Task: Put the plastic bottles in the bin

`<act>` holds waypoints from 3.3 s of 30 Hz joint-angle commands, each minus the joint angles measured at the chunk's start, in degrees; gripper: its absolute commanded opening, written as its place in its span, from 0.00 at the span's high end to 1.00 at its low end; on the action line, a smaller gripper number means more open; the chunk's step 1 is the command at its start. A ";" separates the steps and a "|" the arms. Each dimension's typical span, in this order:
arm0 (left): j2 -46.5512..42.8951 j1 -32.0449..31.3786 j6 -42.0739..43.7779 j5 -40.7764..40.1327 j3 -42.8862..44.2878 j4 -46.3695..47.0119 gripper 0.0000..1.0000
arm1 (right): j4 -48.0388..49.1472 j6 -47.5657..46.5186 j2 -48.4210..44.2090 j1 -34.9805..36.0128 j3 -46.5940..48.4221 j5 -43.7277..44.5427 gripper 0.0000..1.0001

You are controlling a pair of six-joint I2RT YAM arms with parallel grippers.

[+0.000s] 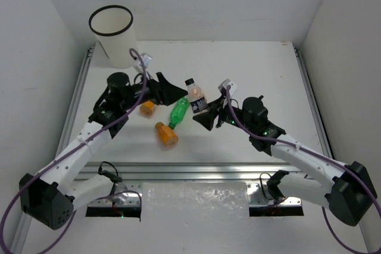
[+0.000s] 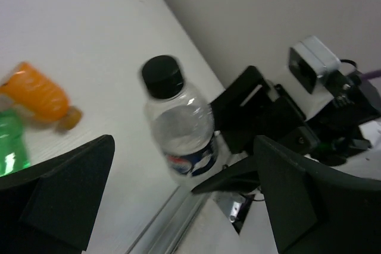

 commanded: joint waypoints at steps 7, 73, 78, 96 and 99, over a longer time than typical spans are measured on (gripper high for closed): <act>10.60 -13.71 -1.44 -2.35 6.43 16.67 0.04 | 17.07 5.28 -3.70 -0.03 0.02 -13.61 0.89; -1.44 11.87 1.99 -13.70 3.10 -0.76 0.00 | -9.12 -9.58 45.09 -15.67 26.84 0.72 0.78; 5.93 0.90 1.99 -6.24 2.31 5.31 0.00 | 1.93 -0.64 24.83 -16.02 11.23 -8.56 0.82; 20.79 -15.65 -0.56 -2.71 9.15 21.84 0.22 | 11.53 8.44 -2.21 -16.11 2.22 -27.32 0.79; 22.56 -16.00 0.05 -5.76 12.57 17.81 1.00 | 10.57 8.18 -2.91 -16.02 1.87 -25.23 0.59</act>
